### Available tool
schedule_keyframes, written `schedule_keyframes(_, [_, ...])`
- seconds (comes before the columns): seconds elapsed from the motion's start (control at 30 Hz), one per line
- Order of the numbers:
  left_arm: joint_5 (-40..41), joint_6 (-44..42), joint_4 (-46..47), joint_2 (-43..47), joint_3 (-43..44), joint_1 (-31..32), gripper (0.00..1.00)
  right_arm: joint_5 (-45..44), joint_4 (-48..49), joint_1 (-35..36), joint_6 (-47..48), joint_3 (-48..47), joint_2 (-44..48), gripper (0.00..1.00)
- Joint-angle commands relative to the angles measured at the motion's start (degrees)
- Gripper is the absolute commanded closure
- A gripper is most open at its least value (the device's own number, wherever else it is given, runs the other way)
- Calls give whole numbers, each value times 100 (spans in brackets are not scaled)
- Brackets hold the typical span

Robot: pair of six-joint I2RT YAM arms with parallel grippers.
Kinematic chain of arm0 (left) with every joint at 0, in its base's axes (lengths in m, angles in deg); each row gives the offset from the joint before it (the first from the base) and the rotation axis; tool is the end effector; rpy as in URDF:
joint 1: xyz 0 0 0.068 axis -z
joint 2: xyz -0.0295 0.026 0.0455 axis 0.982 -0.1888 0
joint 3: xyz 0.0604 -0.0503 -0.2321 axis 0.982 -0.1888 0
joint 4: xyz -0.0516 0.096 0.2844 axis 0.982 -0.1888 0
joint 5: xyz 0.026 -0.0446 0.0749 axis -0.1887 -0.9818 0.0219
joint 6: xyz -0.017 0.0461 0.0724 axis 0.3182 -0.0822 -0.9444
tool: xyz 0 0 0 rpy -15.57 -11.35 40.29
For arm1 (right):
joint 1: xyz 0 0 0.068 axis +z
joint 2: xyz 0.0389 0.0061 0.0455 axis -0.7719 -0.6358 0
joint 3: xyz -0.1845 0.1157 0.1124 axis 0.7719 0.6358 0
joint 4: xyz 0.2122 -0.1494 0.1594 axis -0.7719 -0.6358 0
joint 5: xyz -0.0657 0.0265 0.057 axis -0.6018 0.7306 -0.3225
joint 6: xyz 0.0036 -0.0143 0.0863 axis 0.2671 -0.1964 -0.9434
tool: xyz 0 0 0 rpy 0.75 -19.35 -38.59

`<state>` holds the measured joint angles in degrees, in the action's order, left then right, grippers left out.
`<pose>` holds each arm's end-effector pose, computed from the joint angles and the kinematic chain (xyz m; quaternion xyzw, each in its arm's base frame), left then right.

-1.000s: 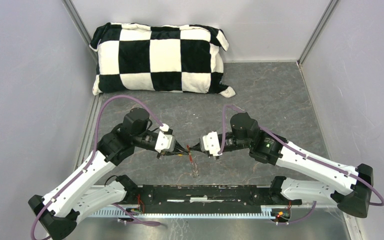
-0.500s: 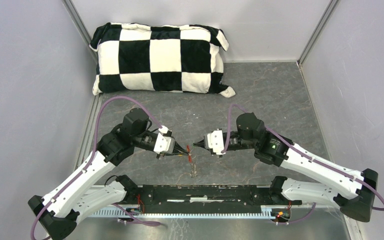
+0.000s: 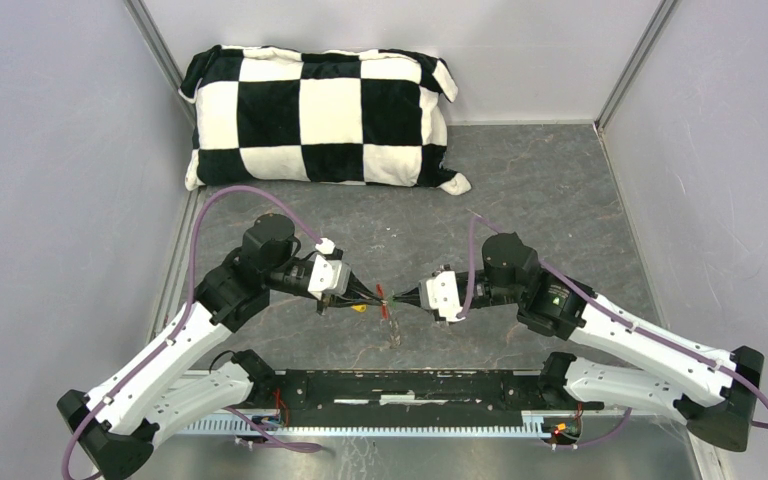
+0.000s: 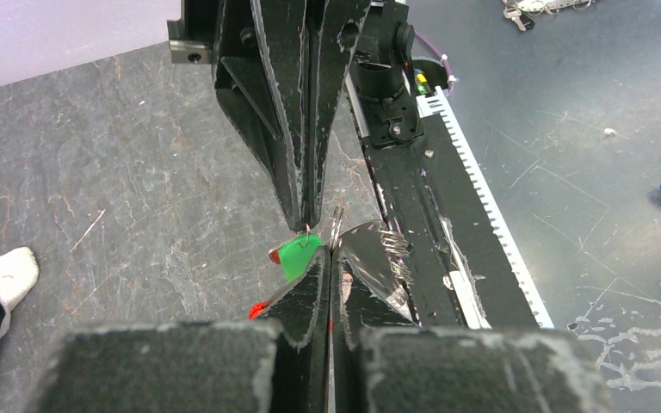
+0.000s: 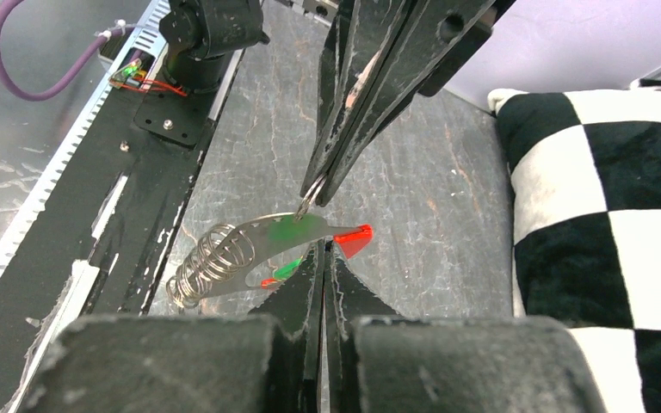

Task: Put the keys on the keyring

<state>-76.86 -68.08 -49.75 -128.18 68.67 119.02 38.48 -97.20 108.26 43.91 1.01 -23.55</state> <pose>0.1551 -0.2153 0.3179 0.6281 0.4462 -0.4482 0.4533 0.1260 0.2805 0.3091 -0.6586 0.3991 0.3517 0.5322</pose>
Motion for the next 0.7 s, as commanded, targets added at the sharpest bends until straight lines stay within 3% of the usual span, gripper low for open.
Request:
schedule_keyframes(0.0, [-242,126,394,180,-108,16,98,-34,439,-11,124,184,402,99])
schedule_keyframes(0.67, [-399,490,857,-192,-20,9,98,138,658,1,136,433,711,99])
